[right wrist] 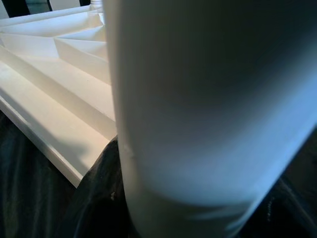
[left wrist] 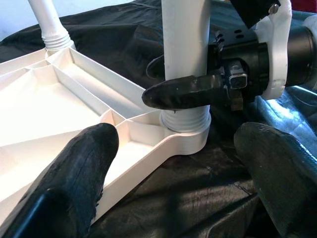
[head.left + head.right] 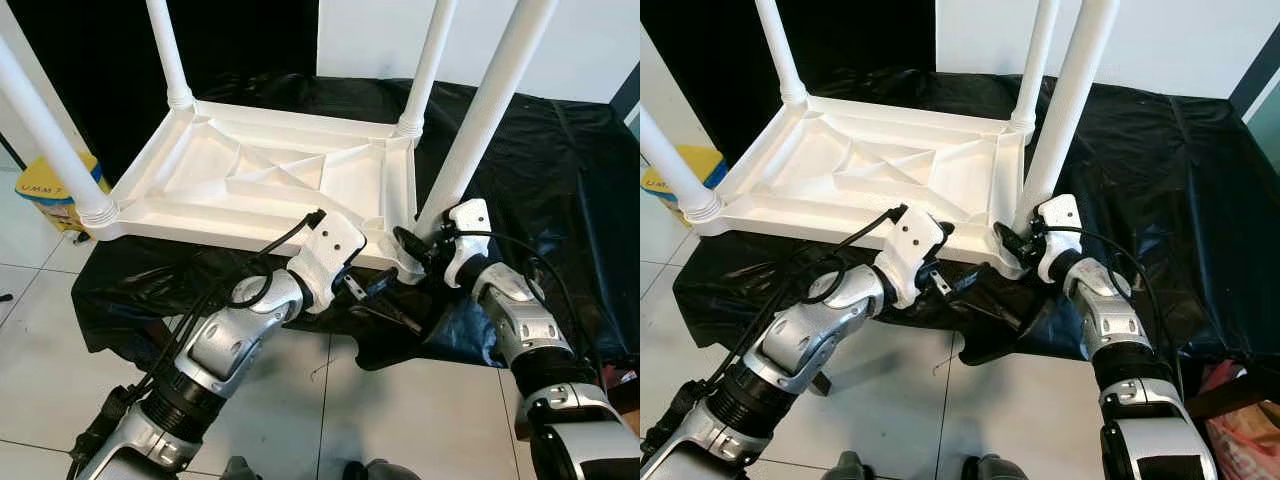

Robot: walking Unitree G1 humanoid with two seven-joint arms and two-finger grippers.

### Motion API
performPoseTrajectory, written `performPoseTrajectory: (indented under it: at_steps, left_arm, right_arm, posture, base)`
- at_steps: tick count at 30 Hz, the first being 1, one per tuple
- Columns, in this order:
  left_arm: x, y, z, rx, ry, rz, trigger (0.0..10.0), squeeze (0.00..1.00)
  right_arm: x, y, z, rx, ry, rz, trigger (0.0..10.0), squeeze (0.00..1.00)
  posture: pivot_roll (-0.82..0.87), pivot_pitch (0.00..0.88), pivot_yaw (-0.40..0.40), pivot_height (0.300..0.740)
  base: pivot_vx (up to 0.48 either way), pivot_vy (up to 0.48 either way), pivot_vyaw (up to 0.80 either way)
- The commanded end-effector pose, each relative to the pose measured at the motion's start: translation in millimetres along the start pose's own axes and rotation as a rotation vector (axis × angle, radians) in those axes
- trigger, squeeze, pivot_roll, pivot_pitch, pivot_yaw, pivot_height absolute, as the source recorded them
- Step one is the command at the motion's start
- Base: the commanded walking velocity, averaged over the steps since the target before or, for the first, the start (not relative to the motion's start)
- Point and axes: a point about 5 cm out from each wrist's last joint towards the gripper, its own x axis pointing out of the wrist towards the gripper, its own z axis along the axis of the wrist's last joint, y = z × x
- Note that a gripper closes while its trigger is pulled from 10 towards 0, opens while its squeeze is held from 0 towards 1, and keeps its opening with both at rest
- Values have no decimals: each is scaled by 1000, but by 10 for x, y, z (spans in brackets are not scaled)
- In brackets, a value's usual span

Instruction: Building children table

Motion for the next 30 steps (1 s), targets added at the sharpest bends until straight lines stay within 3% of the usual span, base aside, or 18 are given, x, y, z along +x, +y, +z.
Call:
performPoseTrajectory:
  at_steps: [1,2,3,10,15,18,25,28,30]
  left_arm:
    - [2,-140,12,7,1,-189,10000,0]
    - [-3,-147,9,6,1,-190,10000,0]
    - [-8,-159,3,4,1,-191,10000,0]
    - [-19,-171,-13,-2,3,-191,10000,0]
    - [-16,-180,-49,-10,11,-184,10000,0]
    - [-8,-193,-83,-26,15,-169,10000,0]
    - [-7,-201,-105,-31,17,-169,10000,0]
    - [11,-190,-120,-37,15,-164,10000,0]
    - [11,-190,-120,-37,15,-164,10000,0]
  right_arm:
    - [-48,4,-106,16,32,-15,0,0]
    - [-71,7,-136,26,37,-36,0,0]
    - [-103,11,-180,39,48,-72,10000,0]
    - [-132,30,-233,56,50,-137,10000,0]
    - [-184,112,-269,96,34,-260,10000,0]
    - [-289,180,-317,123,36,-470,10000,0]
    - [-327,280,-319,113,22,-546,10000,0]
    - [-317,415,-301,164,15,-705,10000,0]
    - [-317,415,-301,164,15,-705,10000,0]
  posture:
    - [18,87,-72,740]
    - [17,89,-70,740]
    - [16,91,-70,740]
    - [8,87,-70,740]
    - [-1,78,-72,740]
    - [-13,59,-57,740]
    - [-27,32,-46,740]
    - [-35,15,-43,740]
    - [-35,15,-43,740]
  base:
    - [0,0,0]
    - [0,0,0]
    - [0,0,0]
    - [0,0,0]
    - [0,0,0]
    - [0,0,0]
    - [0,0,0]
    - [0,0,0]
    - [0,0,0]
